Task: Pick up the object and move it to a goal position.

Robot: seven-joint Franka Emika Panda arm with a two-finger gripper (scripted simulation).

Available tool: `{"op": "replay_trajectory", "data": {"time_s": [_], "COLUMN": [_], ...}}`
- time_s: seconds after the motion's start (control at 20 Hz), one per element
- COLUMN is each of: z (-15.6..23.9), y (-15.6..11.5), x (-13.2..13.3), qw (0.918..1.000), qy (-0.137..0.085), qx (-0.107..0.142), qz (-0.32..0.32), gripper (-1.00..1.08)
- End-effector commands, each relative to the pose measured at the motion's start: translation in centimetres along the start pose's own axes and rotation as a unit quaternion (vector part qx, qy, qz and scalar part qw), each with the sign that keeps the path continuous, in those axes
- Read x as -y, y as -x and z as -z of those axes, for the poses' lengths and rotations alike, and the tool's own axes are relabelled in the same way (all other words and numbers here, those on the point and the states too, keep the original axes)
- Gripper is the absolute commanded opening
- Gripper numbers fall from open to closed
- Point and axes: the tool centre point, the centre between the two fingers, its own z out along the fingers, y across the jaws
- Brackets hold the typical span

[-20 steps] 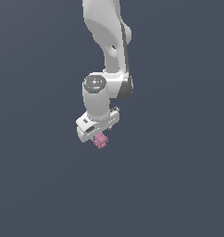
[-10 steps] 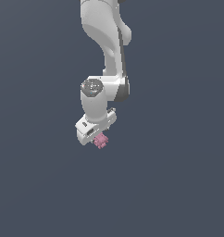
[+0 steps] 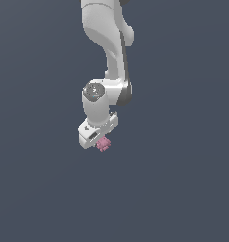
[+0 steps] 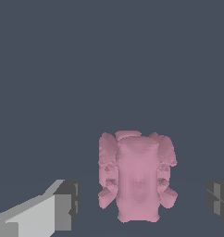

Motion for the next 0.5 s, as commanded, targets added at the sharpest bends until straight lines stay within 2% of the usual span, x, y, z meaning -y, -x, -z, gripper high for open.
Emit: {"op": "replay_trajectory", "data": {"time_s": [0.0, 0.45], "z": [-1.0, -4.2], "y": [0.1, 0.0], "x": [0.0, 0.0], "qw": [1.0000, 1.0000], "qy": [0.000, 0.000], "qx": [0.000, 0.000], "qz": [0.000, 0.002], "gripper": [1.00, 1.00]}}
